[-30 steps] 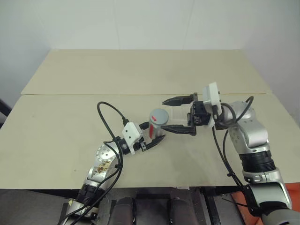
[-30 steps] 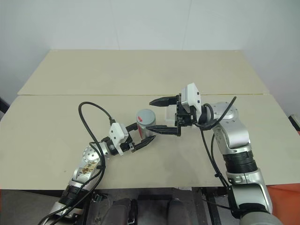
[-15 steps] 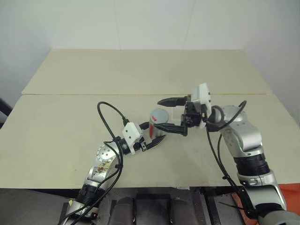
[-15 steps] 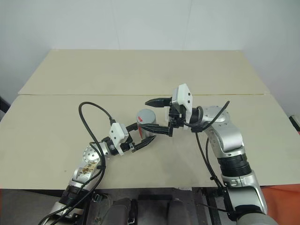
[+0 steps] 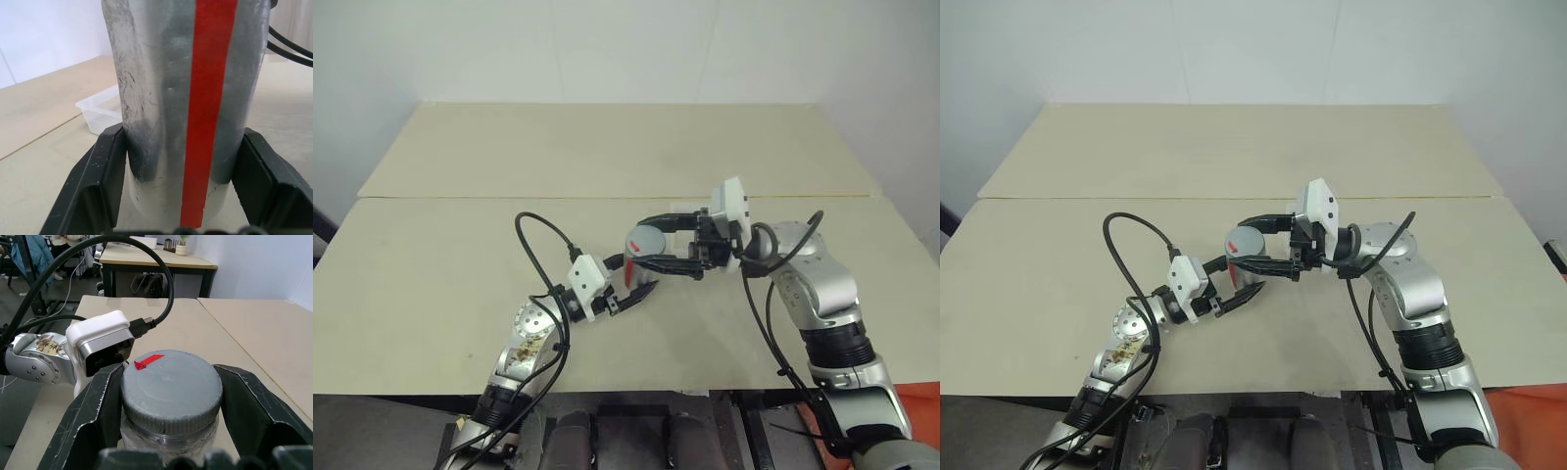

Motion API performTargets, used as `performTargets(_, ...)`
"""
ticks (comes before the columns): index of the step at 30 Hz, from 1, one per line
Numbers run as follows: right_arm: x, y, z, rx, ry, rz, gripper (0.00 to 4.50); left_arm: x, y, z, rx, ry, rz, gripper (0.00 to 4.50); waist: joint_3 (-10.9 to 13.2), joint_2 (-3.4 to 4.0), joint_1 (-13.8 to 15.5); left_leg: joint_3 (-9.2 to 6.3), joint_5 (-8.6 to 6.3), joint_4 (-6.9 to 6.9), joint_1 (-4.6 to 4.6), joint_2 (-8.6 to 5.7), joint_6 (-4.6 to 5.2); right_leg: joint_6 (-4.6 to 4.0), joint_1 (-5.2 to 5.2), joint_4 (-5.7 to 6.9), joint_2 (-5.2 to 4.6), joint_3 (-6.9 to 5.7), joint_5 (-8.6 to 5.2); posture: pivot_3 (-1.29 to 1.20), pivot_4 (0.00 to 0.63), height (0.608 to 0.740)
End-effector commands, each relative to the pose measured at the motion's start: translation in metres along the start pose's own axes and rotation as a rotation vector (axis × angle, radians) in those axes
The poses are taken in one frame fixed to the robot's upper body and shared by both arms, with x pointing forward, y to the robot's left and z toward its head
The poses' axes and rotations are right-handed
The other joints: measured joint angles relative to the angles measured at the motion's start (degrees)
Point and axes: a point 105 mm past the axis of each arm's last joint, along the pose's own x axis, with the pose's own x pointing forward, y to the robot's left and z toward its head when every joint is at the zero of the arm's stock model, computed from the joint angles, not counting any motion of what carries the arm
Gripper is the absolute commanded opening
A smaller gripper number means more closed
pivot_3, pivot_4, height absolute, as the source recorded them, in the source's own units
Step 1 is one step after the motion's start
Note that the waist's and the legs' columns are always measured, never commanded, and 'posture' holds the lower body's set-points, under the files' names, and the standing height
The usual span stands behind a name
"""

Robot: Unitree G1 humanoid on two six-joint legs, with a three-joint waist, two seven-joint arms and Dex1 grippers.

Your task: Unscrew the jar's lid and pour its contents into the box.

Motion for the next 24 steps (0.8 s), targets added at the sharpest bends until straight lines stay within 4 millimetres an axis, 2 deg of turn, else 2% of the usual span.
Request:
performTargets(1, -0.003, 0.001, 0.017, -0.075, -0.041, 0.006, 2.79, 0.002, -0.002, 0.008, 0.019, -0.033, -0.020, 2.77, 0.0, 0.00, 0.0, 0.00, 0.00, 0.00, 0.00, 0.00, 0.00, 0.00, 0.00, 0.00, 0.00, 0.00, 0.00, 0.00, 0.150, 0.740)
performTargets(4, -0.005, 0.002, 0.019, -0.069, -0.049, 0.033, 2.79, 0.003, -0.003, 0.008, 0.021, -0.031, -0.033, 2.77, 0.0, 0.00, 0.0, 0.00, 0.00, 0.00, 0.00, 0.00, 0.00, 0.00, 0.00, 0.00, 0.00, 0.00, 0.00, 0.00, 0.150, 0.740)
performTargets(8, -0.014, 0.006, 0.020, -0.079, -0.058, 0.163, 2.79, 0.003, -0.006, 0.008, 0.019, -0.029, -0.065, 2.77, 0.0, 0.00, 0.0, 0.01, 0.00, 0.01, 0.00, -0.01, 0.00, 0.00, 0.02, -0.01, 0.00, 0.00, 0.00, 0.00, 0.150, 0.740)
performTargets(16, -0.008, -0.017, 0.026, 0.037, -0.093, 0.160, 2.79, 0.004, -0.009, 0.007, 0.028, -0.024, -0.079, 2.77, 0.0, 0.00, -0.3, -0.02, 0.00, 0.00, 0.00, 0.02, 0.00, 0.00, -0.01, 0.01, 0.04, 0.00, 0.00, 0.00, 0.150, 0.740)
performTargets(24, -0.011, -0.005, 0.026, 0.034, -0.152, 0.238, 2.79, 0.000, -0.011, 0.006, 0.017, -0.021, -0.074, 2.77, 0.0, 0.00, 0.1, 0.00, 0.00, 0.02, -0.01, 0.01, 0.00, 0.00, 0.01, 0.00, 0.01, 0.00, 0.01, 0.00, 0.150, 0.740)
